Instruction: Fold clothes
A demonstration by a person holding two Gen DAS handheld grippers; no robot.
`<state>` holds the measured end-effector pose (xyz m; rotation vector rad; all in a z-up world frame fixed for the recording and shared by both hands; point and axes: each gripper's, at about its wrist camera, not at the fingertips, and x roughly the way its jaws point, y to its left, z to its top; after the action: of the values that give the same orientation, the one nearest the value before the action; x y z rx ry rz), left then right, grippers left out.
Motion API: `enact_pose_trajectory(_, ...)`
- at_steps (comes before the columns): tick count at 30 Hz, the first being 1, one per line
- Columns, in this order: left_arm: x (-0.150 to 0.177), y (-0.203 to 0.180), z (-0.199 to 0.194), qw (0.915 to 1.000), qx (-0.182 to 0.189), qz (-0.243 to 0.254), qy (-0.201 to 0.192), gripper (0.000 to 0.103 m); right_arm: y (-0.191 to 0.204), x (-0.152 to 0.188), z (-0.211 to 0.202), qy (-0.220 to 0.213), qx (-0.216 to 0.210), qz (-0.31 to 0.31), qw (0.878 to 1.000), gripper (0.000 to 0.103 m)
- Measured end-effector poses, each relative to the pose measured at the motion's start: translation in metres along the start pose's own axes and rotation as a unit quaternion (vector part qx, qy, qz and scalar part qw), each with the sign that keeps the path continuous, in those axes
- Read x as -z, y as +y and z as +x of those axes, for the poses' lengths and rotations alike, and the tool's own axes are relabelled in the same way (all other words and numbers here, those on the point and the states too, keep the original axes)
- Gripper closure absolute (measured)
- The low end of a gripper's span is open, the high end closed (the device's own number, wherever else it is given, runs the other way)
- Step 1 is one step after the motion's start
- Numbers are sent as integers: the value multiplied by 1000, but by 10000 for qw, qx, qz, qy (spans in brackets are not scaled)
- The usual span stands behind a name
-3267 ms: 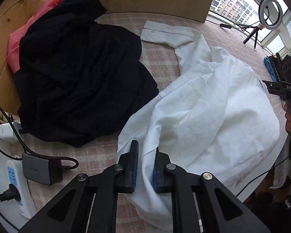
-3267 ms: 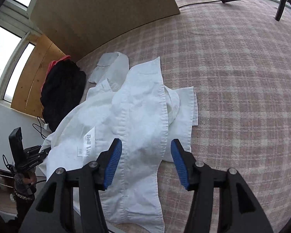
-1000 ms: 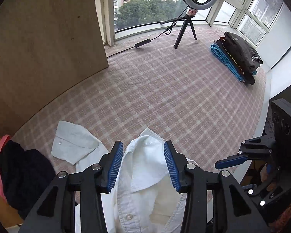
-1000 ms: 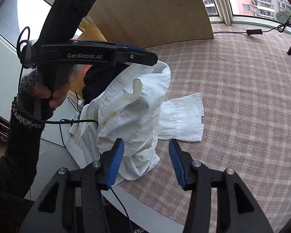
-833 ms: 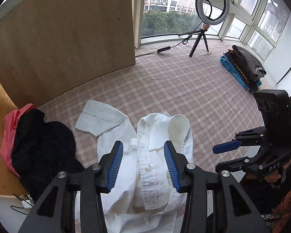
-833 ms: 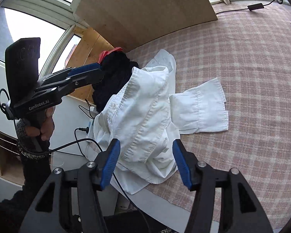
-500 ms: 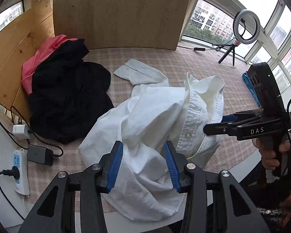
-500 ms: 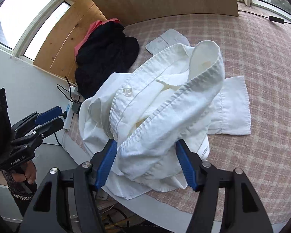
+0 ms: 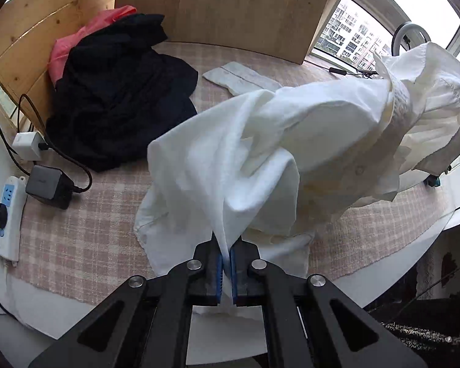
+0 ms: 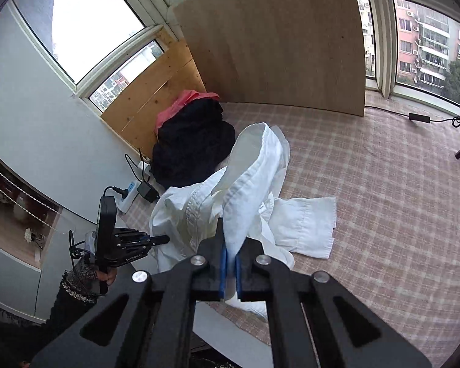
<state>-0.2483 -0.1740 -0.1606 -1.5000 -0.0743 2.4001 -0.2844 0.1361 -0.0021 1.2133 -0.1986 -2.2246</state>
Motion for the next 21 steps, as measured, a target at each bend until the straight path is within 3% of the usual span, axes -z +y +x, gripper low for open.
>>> enact_pose_trajectory(3, -28, -3, -80, 9966, -402, 263, -666, 100, 15, -1, -74, -484, -148, -231, 9985, 99)
enact_pose_trajectory(6, -72, -18, -140, 9872, -744, 816, -1152, 100, 26, 5, -143, -977, -197, -349, 9944, 100)
enact_pose_trajectory(8, -112, -41, -148, 9786, -968, 1323, -1240, 98, 20, 12, -168, -1203, -158, -267, 9923, 100)
enact_pose_trajectory(10, -153, -65, -131, 9712, -1015, 1821, -1151, 92, 13, 20, -189, -1402, -95, -149, 9900, 100)
enact_pose_trajectory(13, -212, -82, -63, 9683, -902, 2229, -684, 65, -19, 31, -190, -1454, 123, 303, 9888, 100)
enact_pose_trajectory(15, -225, -85, -17, 9693, -954, 2248, -284, 66, -58, 40, -168, -1274, 361, 798, 9880, 100)
enact_pose_trajectory(16, -220, -86, -2, 9724, -888, 2150, -152, 70, -80, 46, -150, -1085, 464, 1057, 9874, 100)
enact_pose_trajectory(19, -183, -89, 9, 9789, -272, 2023, -27, 70, -141, 68, -101, -477, 661, 1732, 9815, 100)
enact_pose_trajectory(21, -144, -105, 14, 9746, 48, 2239, 75, 67, -168, 81, -76, -144, 732, 1985, 9773, 100)
